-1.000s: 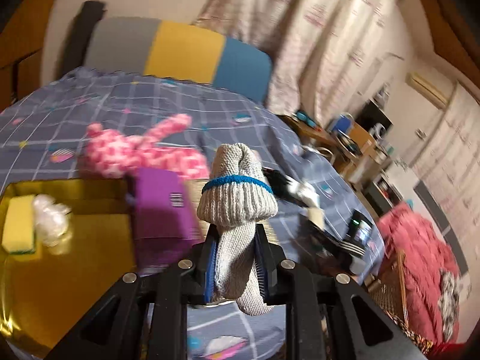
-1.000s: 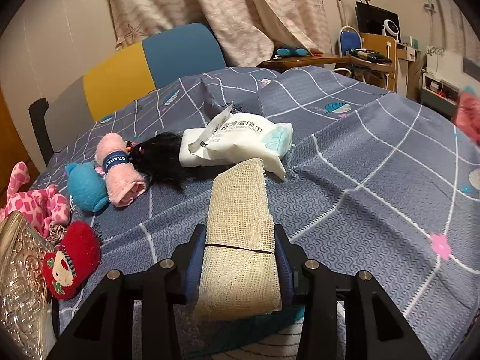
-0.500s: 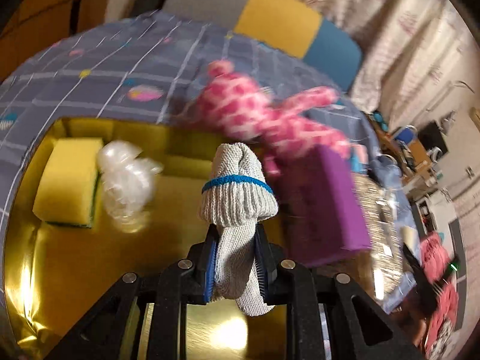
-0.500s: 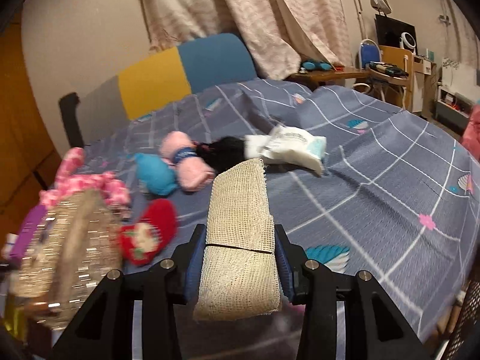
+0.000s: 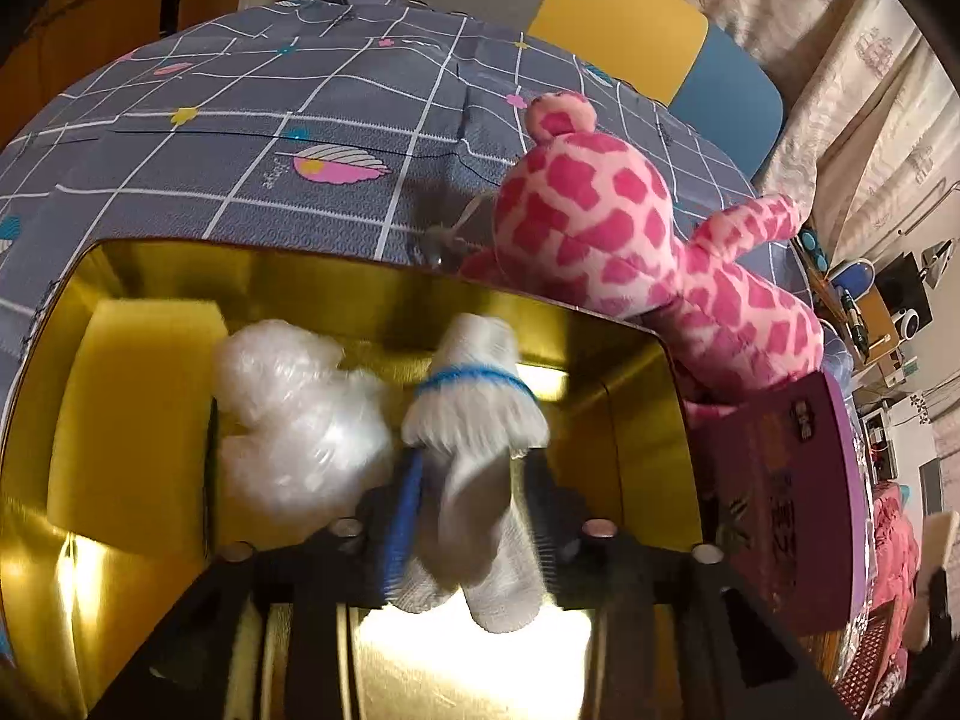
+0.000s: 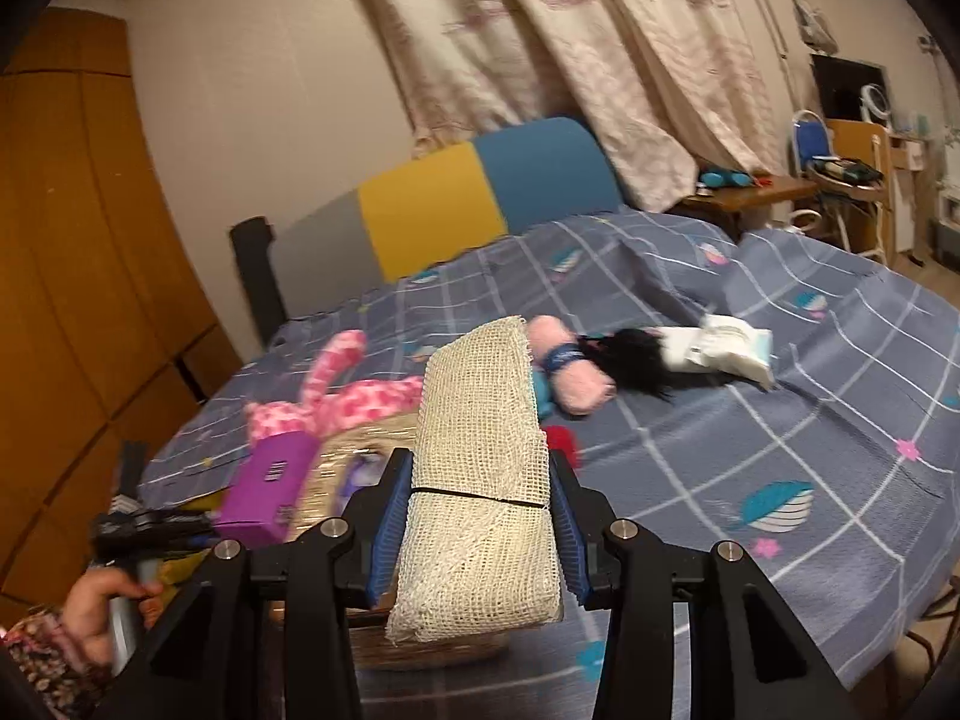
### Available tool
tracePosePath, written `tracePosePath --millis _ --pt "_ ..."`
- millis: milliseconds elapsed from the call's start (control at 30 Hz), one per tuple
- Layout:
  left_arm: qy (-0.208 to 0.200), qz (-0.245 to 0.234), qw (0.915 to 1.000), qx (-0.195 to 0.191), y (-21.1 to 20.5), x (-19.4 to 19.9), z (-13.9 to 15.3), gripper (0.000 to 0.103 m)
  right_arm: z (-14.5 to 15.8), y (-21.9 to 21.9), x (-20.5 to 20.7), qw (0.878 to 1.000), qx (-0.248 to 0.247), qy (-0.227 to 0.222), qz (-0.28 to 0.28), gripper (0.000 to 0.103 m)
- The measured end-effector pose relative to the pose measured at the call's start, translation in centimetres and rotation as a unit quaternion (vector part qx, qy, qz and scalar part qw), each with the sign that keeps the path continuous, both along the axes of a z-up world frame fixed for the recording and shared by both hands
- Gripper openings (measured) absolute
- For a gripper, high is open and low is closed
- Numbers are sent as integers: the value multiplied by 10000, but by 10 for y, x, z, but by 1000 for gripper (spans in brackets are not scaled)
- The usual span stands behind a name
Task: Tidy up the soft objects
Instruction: 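Carry the glove into the gold tray and open the left tool while the right tool carries the beige cloth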
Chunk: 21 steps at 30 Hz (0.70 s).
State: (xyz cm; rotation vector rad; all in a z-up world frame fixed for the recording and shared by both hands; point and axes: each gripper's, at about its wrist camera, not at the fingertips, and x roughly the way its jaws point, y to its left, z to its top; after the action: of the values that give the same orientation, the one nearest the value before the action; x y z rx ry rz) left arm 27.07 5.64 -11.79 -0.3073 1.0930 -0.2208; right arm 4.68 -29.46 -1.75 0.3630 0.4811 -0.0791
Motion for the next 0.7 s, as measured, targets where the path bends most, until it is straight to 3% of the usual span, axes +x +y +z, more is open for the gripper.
tracePosePath --millis 133,333,700 --pt "24 6 9999 -162 4 -1 4 51 12 31 -3 9992 -75 -103 388 44" --pt "-348 52 9994 -71 12 -32 24 52 15 70 5 9947 -80 -39 1028 44" --pt "-608 20 9981 124 26 -88 32 52 -8 154 42 9763 78 691 2049 44"
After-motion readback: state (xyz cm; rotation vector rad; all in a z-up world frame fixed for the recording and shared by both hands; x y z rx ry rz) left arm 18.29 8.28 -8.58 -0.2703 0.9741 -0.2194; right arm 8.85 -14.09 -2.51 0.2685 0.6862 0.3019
